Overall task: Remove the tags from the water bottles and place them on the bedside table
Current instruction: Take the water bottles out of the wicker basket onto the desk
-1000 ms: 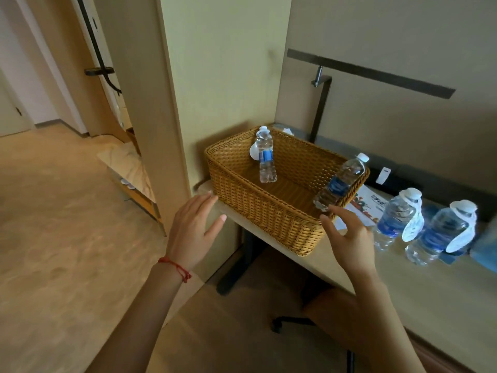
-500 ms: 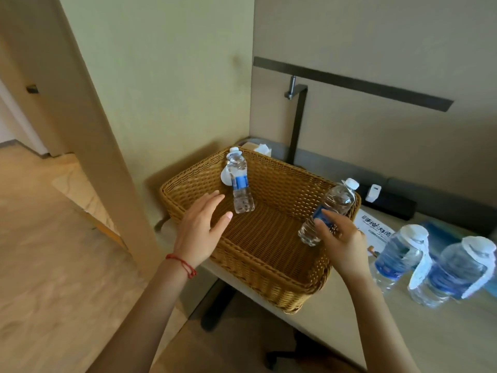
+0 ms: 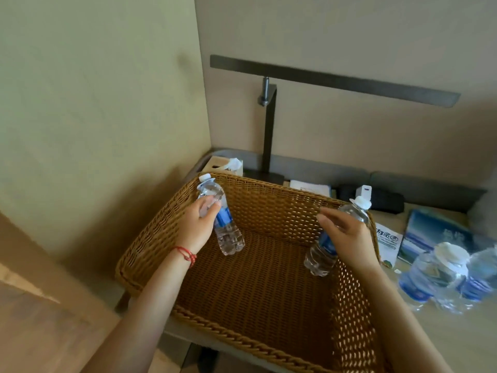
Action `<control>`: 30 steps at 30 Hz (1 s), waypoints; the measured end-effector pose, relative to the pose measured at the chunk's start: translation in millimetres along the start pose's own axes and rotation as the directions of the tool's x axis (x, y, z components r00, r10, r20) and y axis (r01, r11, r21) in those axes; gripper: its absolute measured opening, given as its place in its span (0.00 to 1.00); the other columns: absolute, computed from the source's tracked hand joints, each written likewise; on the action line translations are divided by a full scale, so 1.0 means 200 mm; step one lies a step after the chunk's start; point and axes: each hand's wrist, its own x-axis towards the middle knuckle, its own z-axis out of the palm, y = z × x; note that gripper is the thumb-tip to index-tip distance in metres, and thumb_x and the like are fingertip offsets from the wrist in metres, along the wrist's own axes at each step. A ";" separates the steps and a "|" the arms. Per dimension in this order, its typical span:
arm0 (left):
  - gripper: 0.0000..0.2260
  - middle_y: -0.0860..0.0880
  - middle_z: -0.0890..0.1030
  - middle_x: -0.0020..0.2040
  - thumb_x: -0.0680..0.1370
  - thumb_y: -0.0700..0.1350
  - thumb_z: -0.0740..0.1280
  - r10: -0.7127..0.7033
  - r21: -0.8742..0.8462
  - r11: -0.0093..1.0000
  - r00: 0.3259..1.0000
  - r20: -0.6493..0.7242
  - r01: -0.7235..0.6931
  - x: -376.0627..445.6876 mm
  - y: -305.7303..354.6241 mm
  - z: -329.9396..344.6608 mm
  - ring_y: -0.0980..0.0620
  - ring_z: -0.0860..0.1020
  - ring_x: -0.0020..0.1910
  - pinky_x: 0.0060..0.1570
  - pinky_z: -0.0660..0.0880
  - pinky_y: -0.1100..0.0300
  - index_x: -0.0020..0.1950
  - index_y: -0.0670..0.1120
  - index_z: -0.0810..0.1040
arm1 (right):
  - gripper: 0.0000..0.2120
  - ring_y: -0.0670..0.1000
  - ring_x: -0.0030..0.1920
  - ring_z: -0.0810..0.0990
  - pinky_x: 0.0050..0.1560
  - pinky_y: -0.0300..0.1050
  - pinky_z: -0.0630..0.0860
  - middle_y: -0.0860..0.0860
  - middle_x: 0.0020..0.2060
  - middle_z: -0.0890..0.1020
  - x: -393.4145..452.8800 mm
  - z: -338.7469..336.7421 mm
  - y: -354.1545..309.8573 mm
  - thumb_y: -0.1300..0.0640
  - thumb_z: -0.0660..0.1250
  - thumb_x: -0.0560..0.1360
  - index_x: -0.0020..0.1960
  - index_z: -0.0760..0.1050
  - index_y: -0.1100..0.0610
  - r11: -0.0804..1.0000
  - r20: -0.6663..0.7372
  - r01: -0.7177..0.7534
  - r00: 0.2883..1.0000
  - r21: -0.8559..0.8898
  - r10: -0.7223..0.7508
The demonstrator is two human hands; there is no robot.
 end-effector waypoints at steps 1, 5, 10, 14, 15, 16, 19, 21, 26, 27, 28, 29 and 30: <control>0.07 0.58 0.75 0.42 0.78 0.48 0.62 -0.035 -0.034 0.999 0.999 0.011 0.036 0.05 -0.03 0.00 0.63 0.71 0.40 0.35 0.64 0.70 0.49 0.48 0.77 | 0.17 0.37 0.48 0.75 0.48 0.32 0.72 0.46 0.54 0.78 0.03 0.03 -0.01 0.51 0.64 0.75 0.61 0.74 0.55 1.000 0.013 -0.009 1.000 -0.006 0.009; 0.11 0.55 0.73 0.34 0.77 0.48 0.63 -0.206 -0.145 0.966 0.977 0.058 0.213 0.22 -0.11 0.00 0.59 0.70 0.35 0.36 0.66 0.62 0.33 0.53 0.72 | 0.15 0.32 0.45 0.75 0.40 0.25 0.72 0.41 0.48 0.78 0.14 0.17 -0.04 0.51 0.64 0.75 0.60 0.75 0.54 0.999 0.081 -0.027 0.996 -0.038 0.030; 0.09 0.49 0.77 0.38 0.75 0.49 0.65 -0.467 -0.278 0.818 0.864 0.189 0.504 0.37 -0.22 0.06 0.53 0.74 0.38 0.35 0.69 0.59 0.36 0.49 0.74 | 0.15 0.40 0.49 0.78 0.48 0.33 0.73 0.45 0.49 0.80 0.26 0.24 -0.04 0.50 0.64 0.75 0.59 0.76 0.54 0.997 0.118 -0.061 0.991 -0.045 0.066; 0.12 0.45 0.78 0.51 0.75 0.49 0.67 -0.563 -0.294 0.738 0.794 0.228 0.608 0.46 -0.28 0.12 0.48 0.75 0.50 0.45 0.71 0.56 0.53 0.43 0.76 | 0.13 0.38 0.48 0.77 0.48 0.33 0.72 0.45 0.49 0.80 0.31 0.27 -0.01 0.52 0.64 0.75 0.57 0.77 0.53 0.994 0.122 -0.107 0.987 0.002 0.106; 0.14 0.45 0.77 0.50 0.75 0.49 0.67 -0.571 -0.294 0.736 0.793 0.214 0.610 0.47 -0.30 0.13 0.49 0.75 0.48 0.44 0.70 0.56 0.56 0.41 0.76 | 0.12 0.37 0.47 0.77 0.46 0.32 0.72 0.44 0.48 0.80 0.31 0.27 0.00 0.52 0.65 0.75 0.57 0.77 0.52 0.993 0.125 -0.116 0.986 0.013 0.113; 0.14 0.45 0.77 0.49 0.74 0.48 0.68 -0.567 -0.308 0.737 0.798 0.203 0.602 0.48 -0.31 0.14 0.50 0.75 0.45 0.42 0.70 0.58 0.56 0.41 0.76 | 0.11 0.35 0.46 0.78 0.44 0.30 0.72 0.42 0.47 0.80 0.31 0.28 0.01 0.52 0.65 0.75 0.56 0.77 0.51 0.992 0.128 -0.123 0.985 0.021 0.119; 0.13 0.47 0.77 0.50 0.73 0.46 0.69 -0.545 -0.375 0.718 0.809 0.221 0.587 0.50 -0.33 0.18 0.52 0.74 0.42 0.42 0.70 0.59 0.56 0.45 0.75 | 0.12 0.32 0.44 0.78 0.40 0.26 0.72 0.39 0.46 0.80 0.30 0.29 0.03 0.52 0.65 0.74 0.57 0.77 0.52 0.991 0.143 -0.132 0.982 0.023 0.128; 0.18 0.48 0.77 0.52 0.72 0.44 0.71 -0.523 -0.414 0.711 0.821 0.227 0.568 0.51 -0.35 0.21 0.50 0.75 0.46 0.48 0.72 0.56 0.60 0.45 0.74 | 0.13 0.33 0.45 0.78 0.41 0.27 0.72 0.40 0.47 0.80 0.29 0.30 0.05 0.51 0.65 0.74 0.57 0.77 0.53 0.990 0.156 -0.142 0.978 0.013 0.138; 0.23 0.43 0.78 0.59 0.69 0.40 0.73 -0.500 -0.438 0.732 0.848 0.174 0.521 0.53 -0.39 0.27 0.46 0.77 0.54 0.58 0.74 0.48 0.62 0.44 0.73 | 0.16 0.33 0.47 0.75 0.42 0.27 0.70 0.41 0.47 0.78 0.27 0.31 0.08 0.50 0.64 0.75 0.61 0.75 0.54 0.990 0.179 -0.131 0.974 -0.044 0.137; 0.23 0.43 0.78 0.59 0.68 0.41 0.74 -0.504 -0.430 0.738 0.848 0.163 0.521 0.53 -0.39 0.27 0.46 0.77 0.54 0.59 0.74 0.47 0.62 0.44 0.74 | 0.17 0.33 0.47 0.75 0.41 0.27 0.70 0.41 0.48 0.78 0.27 0.31 0.08 0.50 0.64 0.75 0.61 0.75 0.54 0.990 0.183 -0.130 0.973 -0.056 0.138; 0.24 0.43 0.78 0.59 0.67 0.42 0.74 -0.509 -0.419 0.743 0.847 0.152 0.522 0.53 -0.39 0.27 0.46 0.78 0.55 0.59 0.74 0.46 0.62 0.44 0.74 | 0.17 0.33 0.46 0.75 0.40 0.26 0.70 0.42 0.48 0.78 0.27 0.30 0.08 0.50 0.64 0.75 0.61 0.74 0.54 0.990 0.182 -0.129 0.973 -0.062 0.139; 0.24 0.43 0.78 0.59 0.67 0.42 0.75 -0.509 -0.407 0.752 0.849 0.139 0.518 0.53 -0.39 0.26 0.46 0.78 0.54 0.59 0.74 0.46 0.62 0.44 0.74 | 0.17 0.33 0.46 0.75 0.40 0.26 0.70 0.42 0.49 0.78 0.26 0.29 0.08 0.50 0.64 0.75 0.61 0.75 0.54 0.989 0.173 -0.131 0.975 -0.063 0.140; 0.24 0.43 0.79 0.58 0.67 0.42 0.75 -0.498 -0.396 0.768 0.858 0.124 0.503 0.52 -0.38 0.26 0.46 0.78 0.54 0.58 0.75 0.47 0.61 0.44 0.75 | 0.16 0.34 0.47 0.75 0.40 0.26 0.71 0.42 0.49 0.78 0.26 0.29 0.08 0.50 0.64 0.75 0.61 0.75 0.54 0.990 0.157 -0.130 0.978 -0.061 0.138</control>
